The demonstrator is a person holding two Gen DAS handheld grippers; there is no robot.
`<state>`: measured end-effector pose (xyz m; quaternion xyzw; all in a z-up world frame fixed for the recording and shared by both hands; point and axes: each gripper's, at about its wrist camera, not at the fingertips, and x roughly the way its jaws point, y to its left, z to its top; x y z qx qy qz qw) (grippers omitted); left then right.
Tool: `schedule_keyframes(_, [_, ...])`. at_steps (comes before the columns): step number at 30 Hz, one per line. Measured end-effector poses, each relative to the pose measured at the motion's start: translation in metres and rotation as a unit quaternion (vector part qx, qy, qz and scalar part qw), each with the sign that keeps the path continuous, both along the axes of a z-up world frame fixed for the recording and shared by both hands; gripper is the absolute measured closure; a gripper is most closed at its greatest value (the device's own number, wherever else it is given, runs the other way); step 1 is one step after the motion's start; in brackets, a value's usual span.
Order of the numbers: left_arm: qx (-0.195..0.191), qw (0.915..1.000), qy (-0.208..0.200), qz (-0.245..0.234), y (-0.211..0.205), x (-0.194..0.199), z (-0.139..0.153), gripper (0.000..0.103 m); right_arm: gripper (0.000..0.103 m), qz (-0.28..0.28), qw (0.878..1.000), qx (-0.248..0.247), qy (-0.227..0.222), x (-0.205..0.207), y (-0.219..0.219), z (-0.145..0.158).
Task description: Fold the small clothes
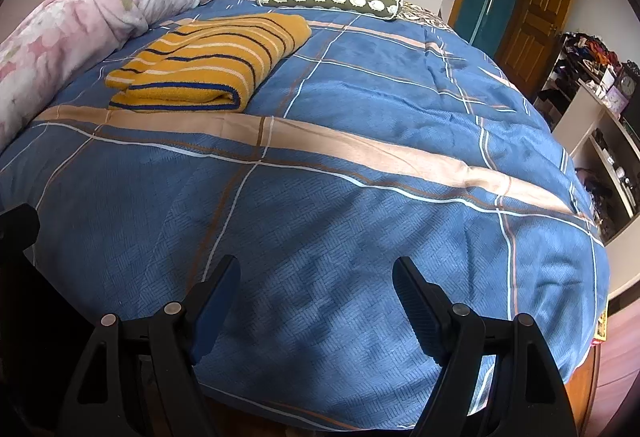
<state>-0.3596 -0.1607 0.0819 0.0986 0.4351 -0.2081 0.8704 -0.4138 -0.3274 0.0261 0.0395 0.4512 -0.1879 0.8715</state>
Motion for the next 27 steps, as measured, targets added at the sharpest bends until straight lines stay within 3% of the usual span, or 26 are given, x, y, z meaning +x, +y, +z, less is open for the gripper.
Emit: schedule_keyframes(27, [0.006,0.9999,0.011,0.004,-0.0001,0.0005,-0.0092,0.0,0.02,-0.002,1.0,-0.019,0.018,0.0034,0.0044,-0.0069])
